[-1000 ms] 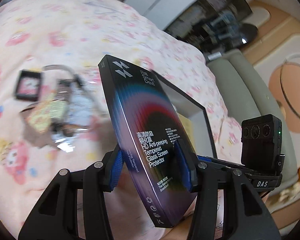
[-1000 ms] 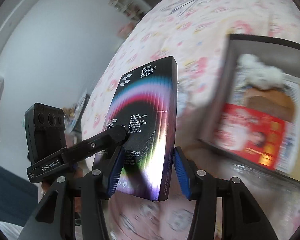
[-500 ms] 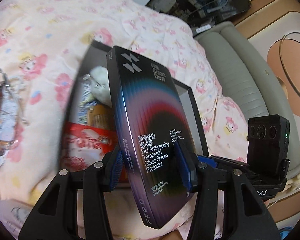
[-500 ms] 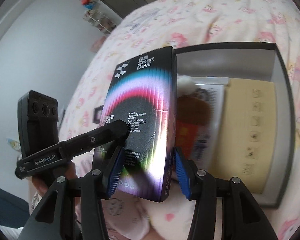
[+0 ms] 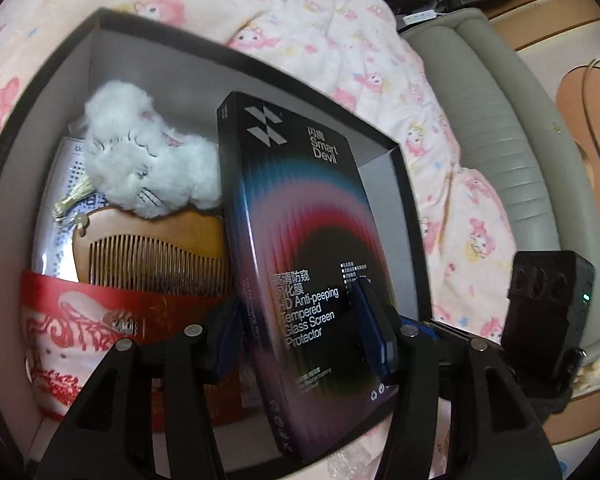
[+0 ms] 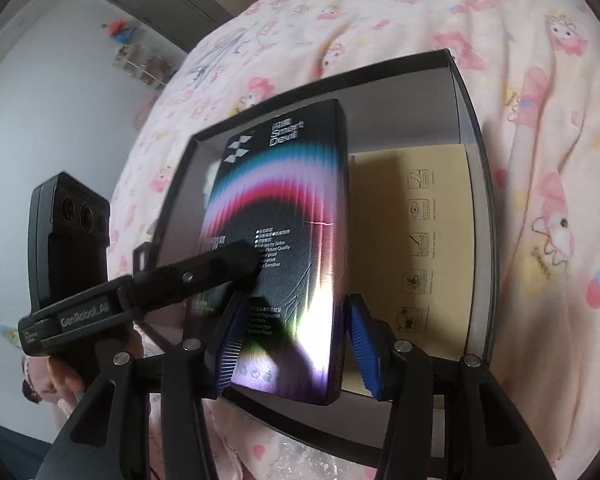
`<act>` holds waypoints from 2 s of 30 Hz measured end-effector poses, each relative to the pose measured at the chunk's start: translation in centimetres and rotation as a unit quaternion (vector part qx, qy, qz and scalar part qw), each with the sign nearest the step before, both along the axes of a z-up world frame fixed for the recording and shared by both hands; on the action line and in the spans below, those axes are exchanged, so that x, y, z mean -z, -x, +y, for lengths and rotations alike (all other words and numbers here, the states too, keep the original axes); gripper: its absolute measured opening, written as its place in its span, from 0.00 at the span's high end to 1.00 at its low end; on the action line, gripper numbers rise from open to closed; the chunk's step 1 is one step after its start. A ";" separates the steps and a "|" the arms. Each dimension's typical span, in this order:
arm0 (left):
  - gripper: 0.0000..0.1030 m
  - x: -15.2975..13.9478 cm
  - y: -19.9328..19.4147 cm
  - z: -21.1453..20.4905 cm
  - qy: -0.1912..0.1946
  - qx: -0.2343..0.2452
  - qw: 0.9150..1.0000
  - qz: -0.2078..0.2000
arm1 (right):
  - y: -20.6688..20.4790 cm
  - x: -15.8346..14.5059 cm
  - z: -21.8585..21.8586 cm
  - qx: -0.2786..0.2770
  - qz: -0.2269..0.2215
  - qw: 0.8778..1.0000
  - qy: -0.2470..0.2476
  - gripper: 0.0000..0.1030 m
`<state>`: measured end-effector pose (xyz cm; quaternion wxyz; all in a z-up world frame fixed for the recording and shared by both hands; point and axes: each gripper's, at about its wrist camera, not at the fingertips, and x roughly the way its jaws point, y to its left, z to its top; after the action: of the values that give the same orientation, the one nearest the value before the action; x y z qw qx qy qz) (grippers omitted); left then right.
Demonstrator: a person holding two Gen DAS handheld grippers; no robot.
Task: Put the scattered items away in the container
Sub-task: 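Carry the screen-protector box into the open black box and open the left gripper, then withdraw the left gripper from the box toward the scattered items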
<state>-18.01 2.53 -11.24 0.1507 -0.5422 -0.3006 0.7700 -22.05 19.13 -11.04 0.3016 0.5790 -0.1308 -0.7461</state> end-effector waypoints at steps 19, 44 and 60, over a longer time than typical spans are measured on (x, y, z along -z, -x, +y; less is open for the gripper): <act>0.75 0.9 -0.1 2.3 0.110 0.018 0.993 -0.035 | -1.0 -0.1 -2.7 0.004 0.097 0.985 -0.143 0.61; 0.46 -6.5 -9.8 -2.4 0.079 -0.020 0.991 0.101 | -6.4 -4.2 -4.8 0.039 0.136 0.982 -0.129 0.52; 0.43 -11.3 -19.3 -11.5 0.165 -0.104 0.969 0.153 | -12.4 -9.8 -17.3 -0.006 0.195 0.978 -0.077 0.50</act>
<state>1.31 -8.95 0.10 0.0224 -0.4008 -0.1971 0.8944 -9.63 1.80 -1.22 0.2803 0.4448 -0.0080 -0.8506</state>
